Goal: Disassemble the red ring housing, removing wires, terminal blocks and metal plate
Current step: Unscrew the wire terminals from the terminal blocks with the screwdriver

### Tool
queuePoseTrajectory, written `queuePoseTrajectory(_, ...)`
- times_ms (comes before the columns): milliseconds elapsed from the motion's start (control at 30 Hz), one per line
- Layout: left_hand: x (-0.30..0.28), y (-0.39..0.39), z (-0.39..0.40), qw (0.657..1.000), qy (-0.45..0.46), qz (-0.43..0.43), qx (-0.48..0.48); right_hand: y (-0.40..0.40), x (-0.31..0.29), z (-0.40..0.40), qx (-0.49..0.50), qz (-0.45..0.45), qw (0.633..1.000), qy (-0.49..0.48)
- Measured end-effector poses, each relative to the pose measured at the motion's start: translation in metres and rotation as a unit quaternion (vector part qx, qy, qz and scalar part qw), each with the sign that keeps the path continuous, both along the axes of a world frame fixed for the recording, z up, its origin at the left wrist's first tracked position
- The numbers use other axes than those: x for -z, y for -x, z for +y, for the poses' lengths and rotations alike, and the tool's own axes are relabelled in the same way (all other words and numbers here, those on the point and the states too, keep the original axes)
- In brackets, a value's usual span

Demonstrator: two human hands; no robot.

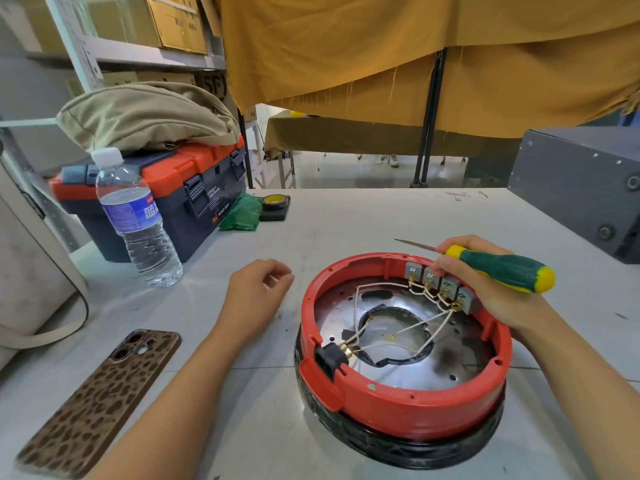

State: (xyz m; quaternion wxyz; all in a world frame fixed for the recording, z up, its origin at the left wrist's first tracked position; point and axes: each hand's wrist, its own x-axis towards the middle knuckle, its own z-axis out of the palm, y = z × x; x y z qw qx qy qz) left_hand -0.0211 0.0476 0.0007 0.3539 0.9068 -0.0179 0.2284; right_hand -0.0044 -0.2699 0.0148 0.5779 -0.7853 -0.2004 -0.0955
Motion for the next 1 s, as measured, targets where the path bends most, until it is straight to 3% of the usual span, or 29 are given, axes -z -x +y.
queuePoseTrajectory(167,-0.031,0.001,-0.033,0.986,-0.088,-0.001,0.143,0.006,-0.003,0.006,0.008,0.001,0.997,-0.075)
queuePoseTrajectory(400,-0.044,-0.008,-0.072,0.937,-0.230,0.079,0.249,0.006,-0.005,0.009,0.012,0.019,0.996,-0.090)
queuePoseTrajectory(533,-0.036,-0.010,-0.077,0.923,-0.294,0.088,0.234,0.009,-0.008,0.010,0.029,0.006,0.993,-0.115)
queuePoseTrajectory(767,-0.035,-0.004,-0.073,0.926,-0.322,0.077,0.183,0.013,-0.020,0.002,0.121,-0.029,0.977,-0.171)
queuePoseTrajectory(1000,-0.038,0.009,-0.065,0.930,-0.339,0.077,0.120,0.016,-0.030,-0.008,0.128,-0.038,0.969,-0.208)
